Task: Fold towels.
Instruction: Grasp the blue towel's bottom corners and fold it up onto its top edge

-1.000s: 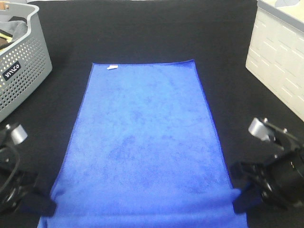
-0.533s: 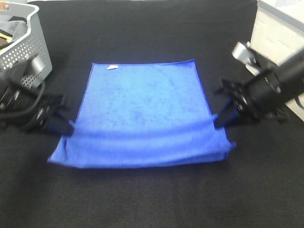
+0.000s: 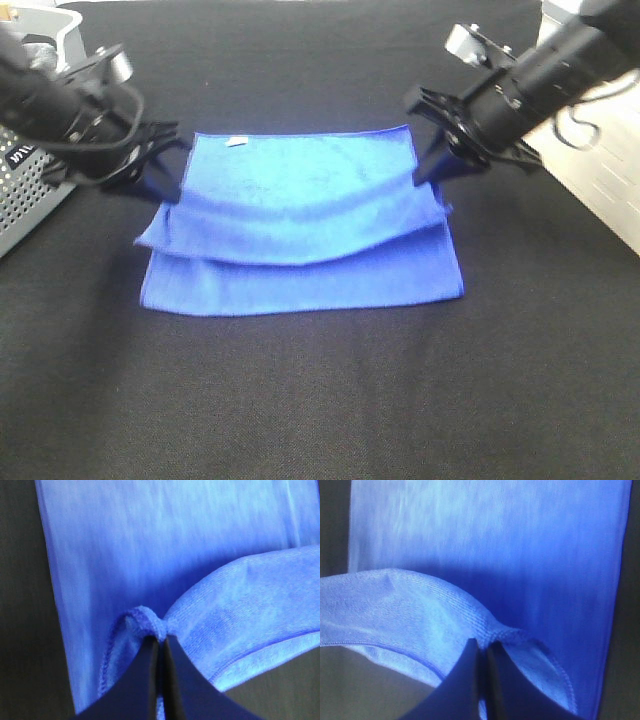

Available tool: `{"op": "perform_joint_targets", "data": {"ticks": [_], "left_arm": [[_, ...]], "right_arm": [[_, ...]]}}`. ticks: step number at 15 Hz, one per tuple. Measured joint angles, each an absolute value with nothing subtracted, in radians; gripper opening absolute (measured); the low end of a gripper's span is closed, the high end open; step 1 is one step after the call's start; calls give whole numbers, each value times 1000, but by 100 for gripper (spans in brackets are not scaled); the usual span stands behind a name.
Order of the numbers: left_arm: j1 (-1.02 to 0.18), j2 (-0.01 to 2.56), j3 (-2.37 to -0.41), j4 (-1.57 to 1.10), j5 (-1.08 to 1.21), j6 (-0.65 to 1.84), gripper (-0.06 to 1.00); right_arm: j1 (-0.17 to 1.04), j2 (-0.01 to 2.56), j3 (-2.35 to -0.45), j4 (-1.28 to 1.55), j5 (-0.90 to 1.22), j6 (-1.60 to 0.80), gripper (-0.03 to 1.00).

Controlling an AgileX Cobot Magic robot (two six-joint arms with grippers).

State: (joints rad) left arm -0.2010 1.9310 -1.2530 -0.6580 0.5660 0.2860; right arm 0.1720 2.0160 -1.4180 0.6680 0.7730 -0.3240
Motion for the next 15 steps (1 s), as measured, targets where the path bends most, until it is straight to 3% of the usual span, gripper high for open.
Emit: {"op": "perform_joint_targets", "data": {"ticks": [8, 15], "left_arm": [[-159, 2305, -1808, -597, 567, 210, 1], [-155, 2460, -2035, -582, 471, 210, 1]], "right_arm": [[161, 2407, -2060, 418, 857, -164, 0], [136, 2563, -2267, 400, 786, -168, 0]]}}
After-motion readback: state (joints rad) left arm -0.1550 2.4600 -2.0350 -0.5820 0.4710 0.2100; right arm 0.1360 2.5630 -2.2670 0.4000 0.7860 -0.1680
